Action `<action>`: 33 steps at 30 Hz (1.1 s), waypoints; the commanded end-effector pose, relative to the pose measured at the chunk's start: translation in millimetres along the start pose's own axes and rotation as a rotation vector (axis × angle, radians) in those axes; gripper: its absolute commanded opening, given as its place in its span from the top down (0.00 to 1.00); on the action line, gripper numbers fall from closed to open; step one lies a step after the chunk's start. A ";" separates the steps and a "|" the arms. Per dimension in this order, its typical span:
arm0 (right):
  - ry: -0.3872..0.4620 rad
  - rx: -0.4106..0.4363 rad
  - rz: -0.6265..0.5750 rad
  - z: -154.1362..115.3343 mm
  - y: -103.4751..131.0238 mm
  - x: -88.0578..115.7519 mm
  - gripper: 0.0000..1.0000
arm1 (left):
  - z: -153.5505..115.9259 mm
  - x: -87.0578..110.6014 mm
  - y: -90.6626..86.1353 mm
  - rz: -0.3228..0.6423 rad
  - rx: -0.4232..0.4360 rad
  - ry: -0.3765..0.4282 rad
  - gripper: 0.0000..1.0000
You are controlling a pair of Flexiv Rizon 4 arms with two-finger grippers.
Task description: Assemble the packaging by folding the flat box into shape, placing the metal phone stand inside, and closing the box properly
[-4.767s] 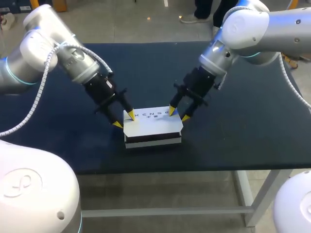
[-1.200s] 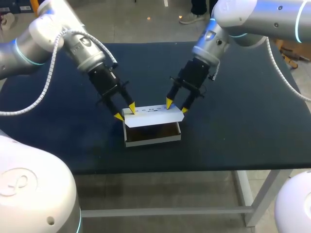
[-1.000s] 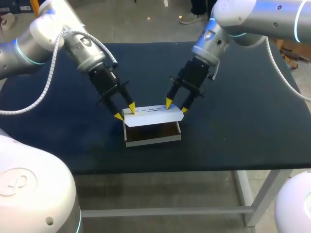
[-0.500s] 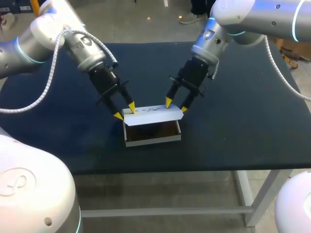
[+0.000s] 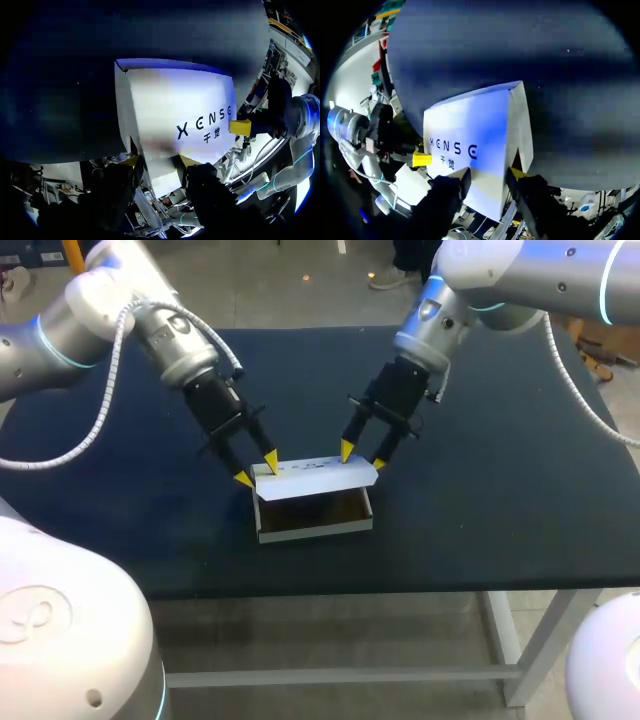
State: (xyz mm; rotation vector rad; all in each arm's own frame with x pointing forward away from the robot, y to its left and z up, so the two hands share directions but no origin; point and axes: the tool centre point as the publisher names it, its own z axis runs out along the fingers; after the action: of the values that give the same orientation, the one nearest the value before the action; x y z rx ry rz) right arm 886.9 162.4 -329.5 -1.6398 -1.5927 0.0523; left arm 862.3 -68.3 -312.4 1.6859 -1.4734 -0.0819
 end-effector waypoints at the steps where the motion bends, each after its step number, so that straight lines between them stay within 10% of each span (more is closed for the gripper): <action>1: -0.004 0.012 -0.001 2.4 1.3 8.4 0.48 | 3.9 7.4 -7.5 0.002 -0.024 -0.008 0.53; 33: -0.011 0.027 0.023 0.6 4.3 13.2 0.44 | -5.0 10.2 -8.3 -0.012 -0.079 0.014 0.54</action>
State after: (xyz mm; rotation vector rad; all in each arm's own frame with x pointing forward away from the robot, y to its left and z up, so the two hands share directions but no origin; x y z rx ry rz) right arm 888.3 167.0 -326.7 -1.6474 -1.5739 0.0793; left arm 869.1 -69.2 -308.8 1.6382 -1.4315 -0.1197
